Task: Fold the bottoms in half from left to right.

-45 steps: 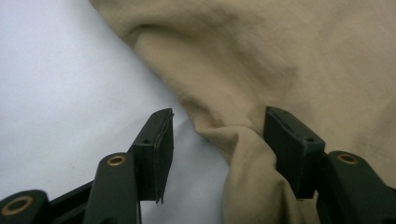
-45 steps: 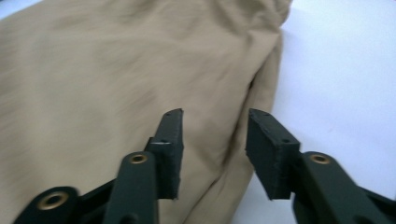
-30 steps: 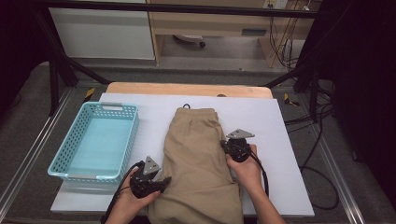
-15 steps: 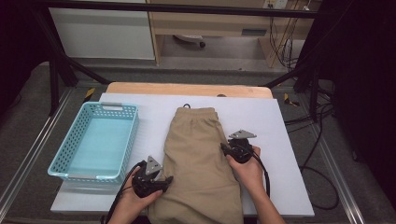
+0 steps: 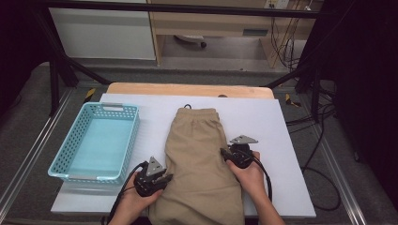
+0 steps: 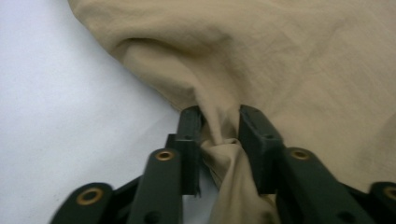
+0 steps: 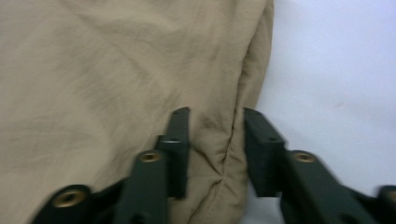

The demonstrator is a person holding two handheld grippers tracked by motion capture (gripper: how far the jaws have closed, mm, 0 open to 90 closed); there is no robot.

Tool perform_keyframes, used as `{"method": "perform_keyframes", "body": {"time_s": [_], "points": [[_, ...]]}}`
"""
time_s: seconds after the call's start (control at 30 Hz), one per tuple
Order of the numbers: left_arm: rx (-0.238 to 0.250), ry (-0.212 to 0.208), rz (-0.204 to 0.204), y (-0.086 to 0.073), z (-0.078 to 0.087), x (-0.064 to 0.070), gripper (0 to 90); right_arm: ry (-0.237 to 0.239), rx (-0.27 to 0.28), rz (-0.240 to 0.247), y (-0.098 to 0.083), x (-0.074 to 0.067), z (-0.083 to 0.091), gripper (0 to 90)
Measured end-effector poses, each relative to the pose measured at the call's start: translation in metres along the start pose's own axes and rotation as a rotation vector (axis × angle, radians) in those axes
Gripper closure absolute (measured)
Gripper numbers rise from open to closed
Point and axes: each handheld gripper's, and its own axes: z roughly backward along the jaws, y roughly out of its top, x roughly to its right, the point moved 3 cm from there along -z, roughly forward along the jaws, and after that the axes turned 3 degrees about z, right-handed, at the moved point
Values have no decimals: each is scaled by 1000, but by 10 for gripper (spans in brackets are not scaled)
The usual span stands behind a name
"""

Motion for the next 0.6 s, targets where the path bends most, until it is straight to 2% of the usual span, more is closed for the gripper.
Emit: {"method": "perform_keyframes", "body": {"time_s": [0.07, 0.13, 0.23, 0.33, 0.43, 0.5, 0.53, 0.6], "points": [[5, -8, -4, -1, 0, 1, 778, 25, -1, -12, 0, -1, 0, 809], [6, -14, -13, -1, 0, 2, 828, 22, -1, 1, 1, -3, 0, 865], [-1, -14, -26, -1, 2, 4, 855, 19, -7, 8, 0, -4, 3, 880], [-23, -50, -29, -3, 9, 7, 860, 31, -31, 17, -3, -9, 11, 882], [-59, -100, -40, -11, 22, 12, 859, 49, -58, 50, -7, -16, 24, 882], [-75, -134, -42, -15, 32, 19, 860, 65, -83, 76, -12, -22, 33, 881], [-87, -145, -62, -16, 36, 24, 860, 71, -86, 78, -15, -24, 37, 880], [-96, -157, -75, -19, 40, 32, 859, 79, -88, 75, -23, -27, 45, 876]]}}
